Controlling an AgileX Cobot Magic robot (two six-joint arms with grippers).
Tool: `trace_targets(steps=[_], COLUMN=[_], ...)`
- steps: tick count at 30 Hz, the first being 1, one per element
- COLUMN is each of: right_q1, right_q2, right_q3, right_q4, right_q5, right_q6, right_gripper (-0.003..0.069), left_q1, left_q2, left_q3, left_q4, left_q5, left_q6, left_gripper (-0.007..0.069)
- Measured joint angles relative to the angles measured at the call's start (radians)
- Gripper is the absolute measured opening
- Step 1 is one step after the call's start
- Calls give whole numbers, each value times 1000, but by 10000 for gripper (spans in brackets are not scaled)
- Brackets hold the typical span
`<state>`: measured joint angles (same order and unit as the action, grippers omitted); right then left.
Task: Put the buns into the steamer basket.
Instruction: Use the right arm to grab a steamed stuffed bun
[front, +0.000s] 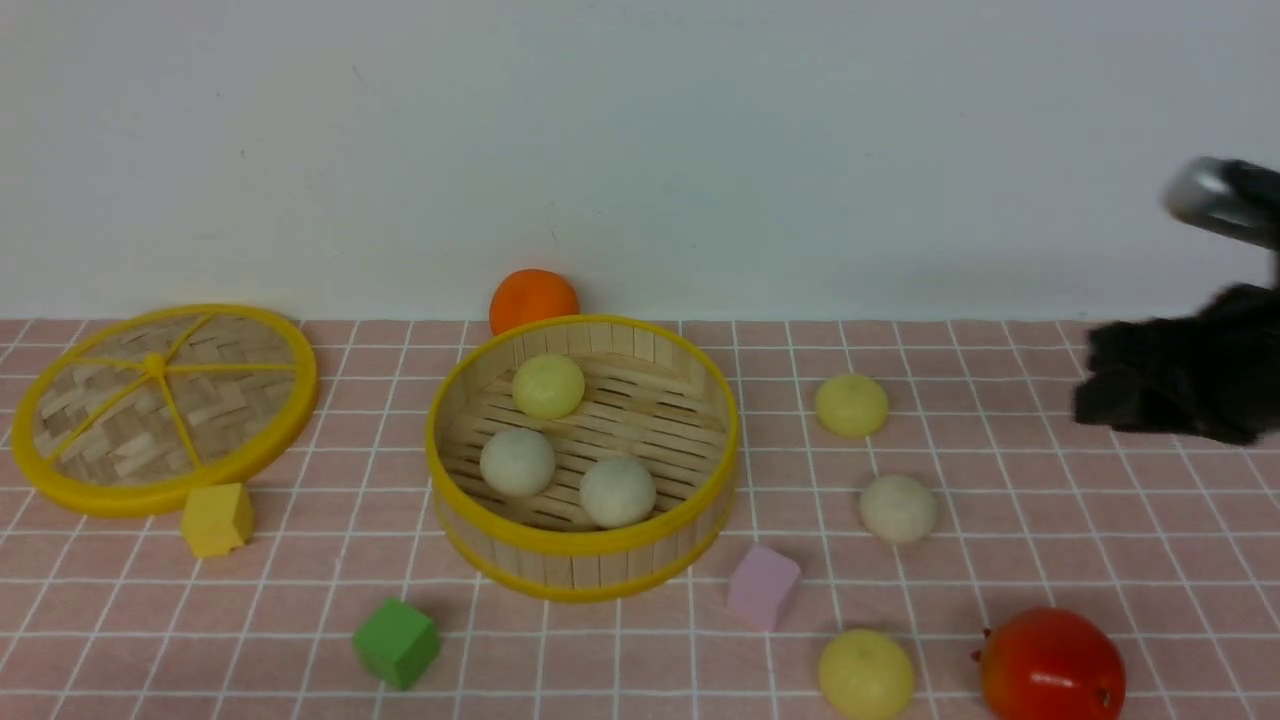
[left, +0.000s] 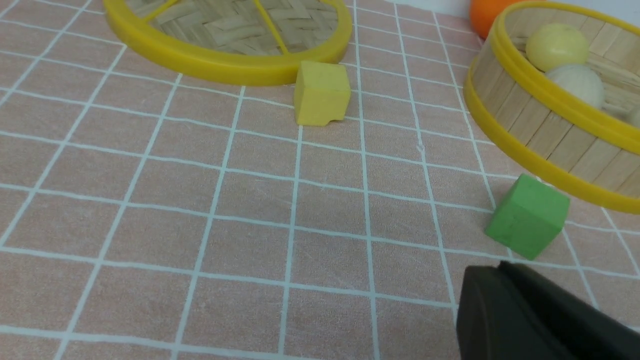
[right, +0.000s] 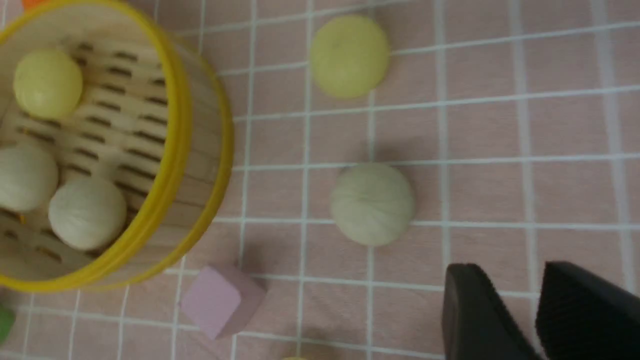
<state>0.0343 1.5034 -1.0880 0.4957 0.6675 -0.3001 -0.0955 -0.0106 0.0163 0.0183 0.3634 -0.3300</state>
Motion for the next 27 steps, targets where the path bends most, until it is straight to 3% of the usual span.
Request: trace_targets(steps=[2,6,7,12,27], right_q1=[34,149,192,270,281], right_q2=[56,219,278,405,521], right_q3=[-57,-238,-303,-418,-448], right_q4=[-31,-258,-363,-542,-455], right_q5=[30,130,172,255,249], right_q6=[31,246,341,506,508], right_gripper=[239,253,265,295,302], left_q1=[0,0,0,0,0], left_q2=[0,0,0,0,-1], left_q3=[0,0,0,0,0], left_q4=[0,0,0,0,0], left_q5=[0,0,0,0,0], left_q6=[0,0,0,0,0], left_gripper=[55,57,58,62,81])
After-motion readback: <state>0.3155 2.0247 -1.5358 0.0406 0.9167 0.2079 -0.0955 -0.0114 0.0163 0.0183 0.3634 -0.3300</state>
